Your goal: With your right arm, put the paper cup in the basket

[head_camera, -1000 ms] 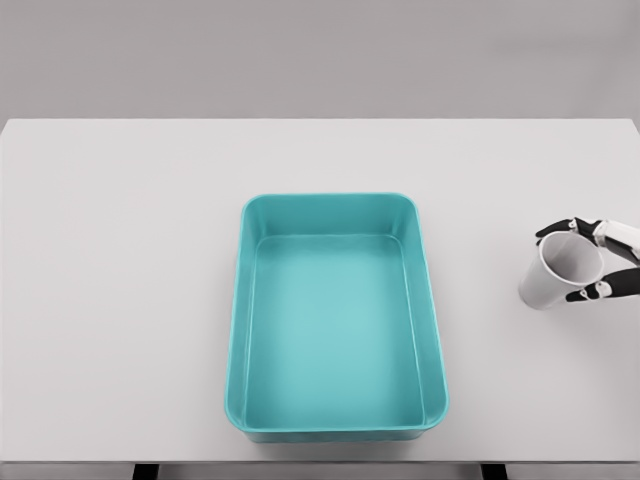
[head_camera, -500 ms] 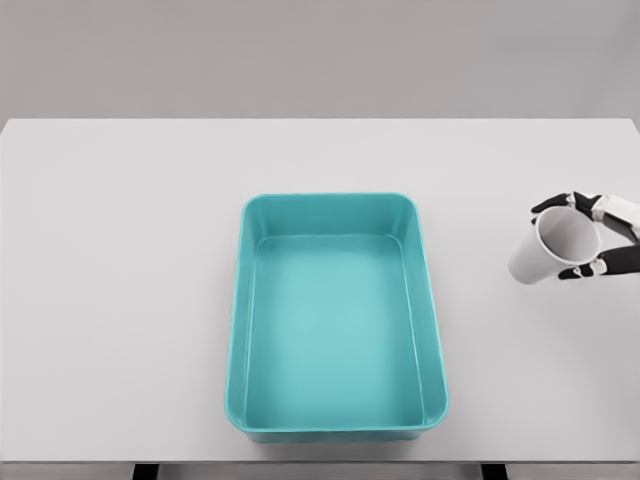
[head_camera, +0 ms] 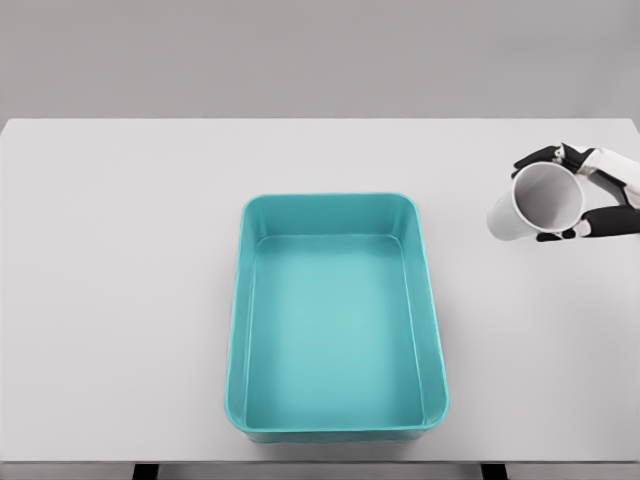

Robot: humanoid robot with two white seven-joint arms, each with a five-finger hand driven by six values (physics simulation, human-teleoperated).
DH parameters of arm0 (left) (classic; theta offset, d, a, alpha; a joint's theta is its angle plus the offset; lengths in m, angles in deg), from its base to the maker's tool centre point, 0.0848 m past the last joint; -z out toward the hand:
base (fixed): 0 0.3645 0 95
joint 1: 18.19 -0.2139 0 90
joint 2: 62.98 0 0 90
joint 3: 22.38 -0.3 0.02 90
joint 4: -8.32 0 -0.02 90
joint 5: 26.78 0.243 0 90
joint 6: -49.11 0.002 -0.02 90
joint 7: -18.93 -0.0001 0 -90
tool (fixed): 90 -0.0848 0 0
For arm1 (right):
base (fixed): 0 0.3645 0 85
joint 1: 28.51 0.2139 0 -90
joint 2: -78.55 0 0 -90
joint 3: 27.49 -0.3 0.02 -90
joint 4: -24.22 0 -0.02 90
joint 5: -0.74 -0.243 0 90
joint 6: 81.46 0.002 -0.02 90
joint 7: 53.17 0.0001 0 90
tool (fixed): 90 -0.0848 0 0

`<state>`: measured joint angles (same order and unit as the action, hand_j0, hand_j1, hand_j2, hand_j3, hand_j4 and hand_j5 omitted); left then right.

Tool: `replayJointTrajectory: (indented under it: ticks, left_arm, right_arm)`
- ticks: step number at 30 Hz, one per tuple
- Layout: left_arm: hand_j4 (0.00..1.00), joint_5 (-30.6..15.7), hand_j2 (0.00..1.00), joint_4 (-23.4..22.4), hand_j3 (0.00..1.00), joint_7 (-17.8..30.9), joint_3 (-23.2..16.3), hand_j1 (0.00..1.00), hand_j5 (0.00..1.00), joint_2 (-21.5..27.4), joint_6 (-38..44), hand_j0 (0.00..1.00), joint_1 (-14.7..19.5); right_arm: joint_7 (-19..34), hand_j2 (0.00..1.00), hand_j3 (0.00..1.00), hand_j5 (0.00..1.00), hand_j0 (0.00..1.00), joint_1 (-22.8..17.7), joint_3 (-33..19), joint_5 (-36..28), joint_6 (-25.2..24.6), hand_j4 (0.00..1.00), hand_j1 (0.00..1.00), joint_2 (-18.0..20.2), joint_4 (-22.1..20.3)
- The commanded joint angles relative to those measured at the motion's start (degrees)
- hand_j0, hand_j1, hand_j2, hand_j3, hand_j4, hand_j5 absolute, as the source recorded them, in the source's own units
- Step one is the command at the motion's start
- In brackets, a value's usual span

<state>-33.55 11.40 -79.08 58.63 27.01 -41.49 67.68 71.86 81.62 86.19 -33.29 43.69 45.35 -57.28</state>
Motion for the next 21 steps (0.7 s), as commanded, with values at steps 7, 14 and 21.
replayJointTrajectory:
  ticks: [7, 14, 21]
  left_arm:
    - [1.0, 0.0, 1.0, 0.0, 1.0, 0.0, 0.0, 1.0, 1.0, 0.0, 0.1, 1.0, 0.0]
    - [1.0, 0.0, 1.0, 0.0, 1.0, 0.0, 0.0, 1.0, 1.0, 0.0, 0.1, 1.0, 0.0]
    - [1.0, 0.0, 1.0, 0.0, 1.0, 0.0, 0.0, 1.0, 1.0, 0.0, 0.1, 1.0, 0.0]
  right_arm:
    - [0.0, 0.69, 0.69, 0.69, 0.69, 1.0, -0.4, -0.7, -0.2, 0.69, 0.69, -2.0, -7.4]
    - [0.0, 0.69, 0.69, 0.69, 0.69, 1.3, 0.2, -0.7, -0.2, 0.69, 0.69, -2.8, -11.2]
    - [0.0, 0.69, 0.69, 0.69, 0.69, 2.6, 1.5, 0.2, -0.2, 0.69, 0.69, -7.2, -13.6]
